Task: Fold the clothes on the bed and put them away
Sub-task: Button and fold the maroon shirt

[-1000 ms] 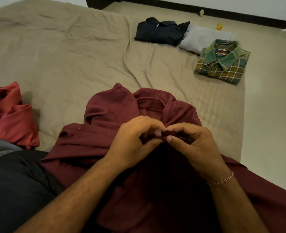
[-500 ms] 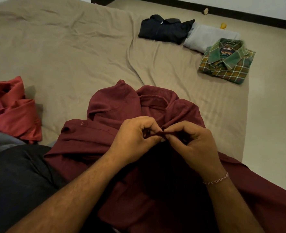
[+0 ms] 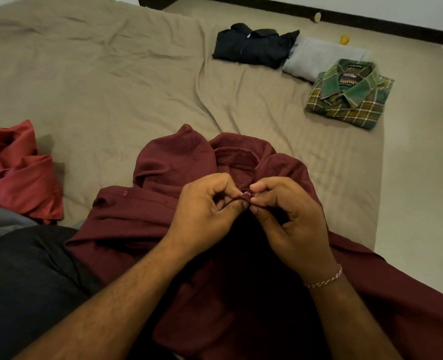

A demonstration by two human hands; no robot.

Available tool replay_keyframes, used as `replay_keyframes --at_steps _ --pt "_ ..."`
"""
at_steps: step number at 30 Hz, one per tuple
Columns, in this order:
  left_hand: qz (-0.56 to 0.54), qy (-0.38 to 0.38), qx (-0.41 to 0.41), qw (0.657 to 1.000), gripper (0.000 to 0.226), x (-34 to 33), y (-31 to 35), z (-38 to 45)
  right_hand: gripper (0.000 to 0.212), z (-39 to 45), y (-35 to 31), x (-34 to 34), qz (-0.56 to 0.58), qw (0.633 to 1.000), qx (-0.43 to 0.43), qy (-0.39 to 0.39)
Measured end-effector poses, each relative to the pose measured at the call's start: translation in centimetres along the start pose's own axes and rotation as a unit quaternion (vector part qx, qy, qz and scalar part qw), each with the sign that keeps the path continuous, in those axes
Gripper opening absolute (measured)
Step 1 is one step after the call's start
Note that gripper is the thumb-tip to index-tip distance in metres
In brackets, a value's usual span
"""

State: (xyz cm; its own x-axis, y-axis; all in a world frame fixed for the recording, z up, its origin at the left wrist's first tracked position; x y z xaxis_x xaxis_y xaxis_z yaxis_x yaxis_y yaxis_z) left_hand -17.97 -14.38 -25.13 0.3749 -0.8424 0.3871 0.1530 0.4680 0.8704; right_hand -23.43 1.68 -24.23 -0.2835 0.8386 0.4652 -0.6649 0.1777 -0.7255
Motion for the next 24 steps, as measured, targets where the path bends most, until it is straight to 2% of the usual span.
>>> replay_keyframes --at_steps 7,11,15,19,24 --pt "0.037 0.041 -0.012 0.998 0.014 0.3 0.2 -0.2 0.005 0.0 -0.4 -0.5 -0.005 1.0 0.019 0.013" --pt "0.151 0.04 -0.091 0.984 0.018 0.4 1.1 -0.4 0.006 0.1 0.1 -0.3 0.022 1.0 -0.017 -0.009" --pt "0.224 -0.002 -0.161 0.961 0.012 0.0 2.0 -0.8 0.013 0.3 0.7 0.1 0.076 0.994 -0.073 -0.036" --pt "0.216 -0.029 -0.163 0.962 0.013 -0.1 2.0 -0.6 0.009 0.3 1.3 0.2 0.105 0.988 -0.096 -0.058" --pt "0.166 -0.014 -0.139 0.976 0.014 0.4 2.1 -0.1 0.006 0.0 1.5 -0.5 0.124 0.983 -0.123 -0.051"
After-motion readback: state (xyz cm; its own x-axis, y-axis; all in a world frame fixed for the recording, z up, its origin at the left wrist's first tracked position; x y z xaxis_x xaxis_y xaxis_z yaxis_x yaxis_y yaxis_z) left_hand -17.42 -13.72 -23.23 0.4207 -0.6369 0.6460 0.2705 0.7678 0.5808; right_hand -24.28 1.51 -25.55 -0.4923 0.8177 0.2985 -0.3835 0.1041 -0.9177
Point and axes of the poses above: each hand's wrist, its own z-axis towards the middle knuckle, its own x-axis out of the back of the hand, y = z × x, the point moved 6 cm from there along z, towards the middle knuckle, and after that the axes turned 2 degrees about -x, right-handed, at the moved point
